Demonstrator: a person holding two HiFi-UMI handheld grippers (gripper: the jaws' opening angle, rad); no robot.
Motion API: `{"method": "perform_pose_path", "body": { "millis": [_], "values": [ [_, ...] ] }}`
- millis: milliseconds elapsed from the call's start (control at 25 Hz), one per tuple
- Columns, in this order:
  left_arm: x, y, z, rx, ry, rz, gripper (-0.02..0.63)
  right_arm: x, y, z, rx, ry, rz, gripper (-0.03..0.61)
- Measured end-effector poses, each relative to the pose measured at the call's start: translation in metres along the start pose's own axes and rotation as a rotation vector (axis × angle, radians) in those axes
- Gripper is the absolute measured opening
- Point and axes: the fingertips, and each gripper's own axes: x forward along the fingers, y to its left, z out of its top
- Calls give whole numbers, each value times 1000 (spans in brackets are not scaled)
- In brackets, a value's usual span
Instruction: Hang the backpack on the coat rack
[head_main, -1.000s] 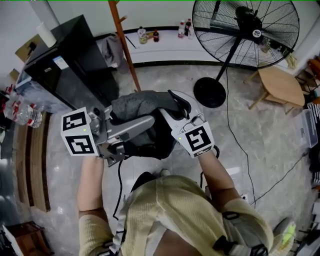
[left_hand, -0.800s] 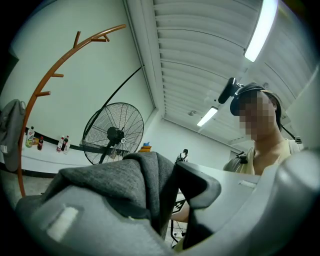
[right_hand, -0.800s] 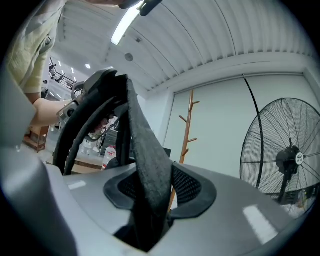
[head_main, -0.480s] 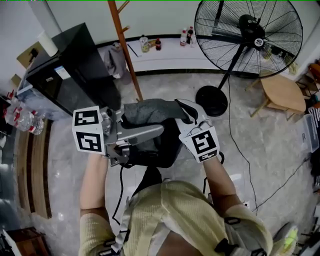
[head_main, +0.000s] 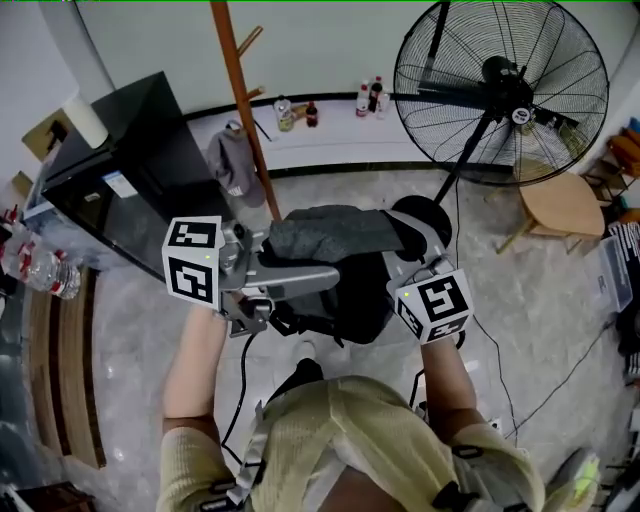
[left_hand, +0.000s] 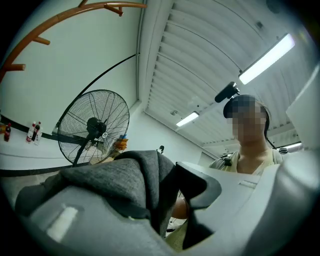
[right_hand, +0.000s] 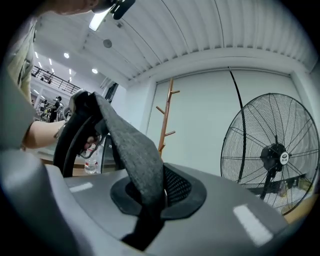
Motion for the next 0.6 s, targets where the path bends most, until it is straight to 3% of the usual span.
{"method": "perform_pose_path", "body": {
  "millis": [600],
  "values": [
    [-45, 70, 94, 86, 6, -161, 173, 98, -61, 64, -93, -26, -151, 32]
  ]
}}
